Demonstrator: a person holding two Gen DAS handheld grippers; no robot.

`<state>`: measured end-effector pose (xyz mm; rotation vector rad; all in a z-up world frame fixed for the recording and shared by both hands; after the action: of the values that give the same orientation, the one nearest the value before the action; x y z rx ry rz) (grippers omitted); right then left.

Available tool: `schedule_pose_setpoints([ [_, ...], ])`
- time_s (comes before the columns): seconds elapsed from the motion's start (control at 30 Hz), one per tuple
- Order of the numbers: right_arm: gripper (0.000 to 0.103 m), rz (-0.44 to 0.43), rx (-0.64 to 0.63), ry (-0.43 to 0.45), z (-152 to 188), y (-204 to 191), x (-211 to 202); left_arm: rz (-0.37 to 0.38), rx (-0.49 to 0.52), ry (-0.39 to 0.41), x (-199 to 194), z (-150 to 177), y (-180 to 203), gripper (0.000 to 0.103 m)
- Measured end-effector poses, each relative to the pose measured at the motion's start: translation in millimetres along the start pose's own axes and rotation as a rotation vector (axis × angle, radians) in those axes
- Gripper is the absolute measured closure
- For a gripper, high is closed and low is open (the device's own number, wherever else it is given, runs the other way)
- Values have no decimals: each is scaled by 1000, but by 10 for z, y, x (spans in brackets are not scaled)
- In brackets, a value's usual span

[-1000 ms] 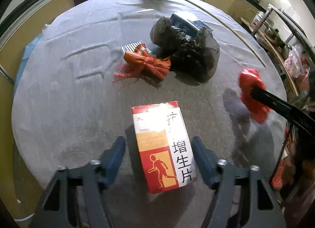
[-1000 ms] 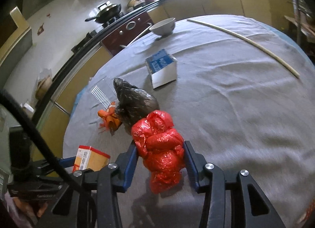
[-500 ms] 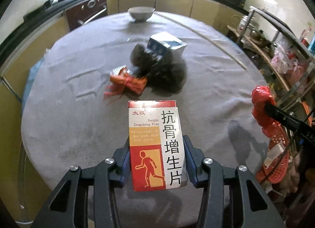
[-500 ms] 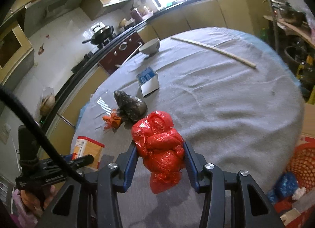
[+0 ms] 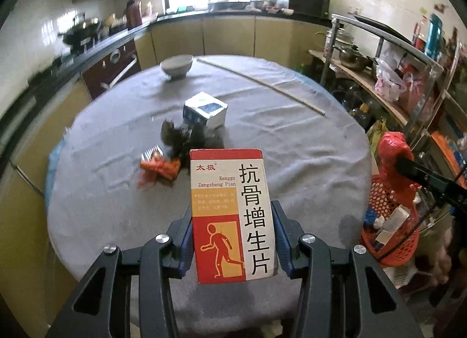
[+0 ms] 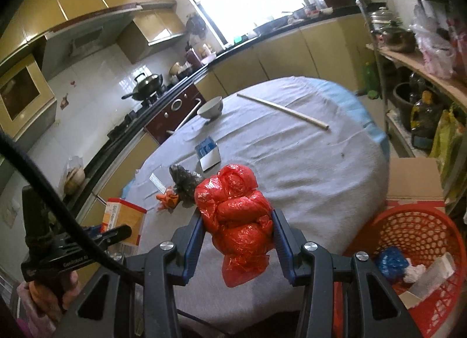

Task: Collect trash
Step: 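Carry both items to the orange basket and open both tools to drop them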

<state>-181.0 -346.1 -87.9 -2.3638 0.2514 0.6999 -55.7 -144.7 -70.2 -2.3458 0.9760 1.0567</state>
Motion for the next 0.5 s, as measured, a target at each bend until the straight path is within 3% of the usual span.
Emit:
schedule_pose_setpoints([
  [0.5, 55, 10, 52, 78, 18, 376, -674, -60, 158, 67, -201, -272, 679, 54],
])
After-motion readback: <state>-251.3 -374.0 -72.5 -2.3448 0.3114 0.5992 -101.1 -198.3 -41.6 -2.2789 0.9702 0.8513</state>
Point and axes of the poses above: each gripper's, at about its wrist camera, not at the fingertips, and x roughly the way its jaws point, y to its right, z to its underside, the point moved 5 cm from there along x, roughly the way its jaws point, and after that the axes turned 6 degrees about x, right-handed, at the moved point
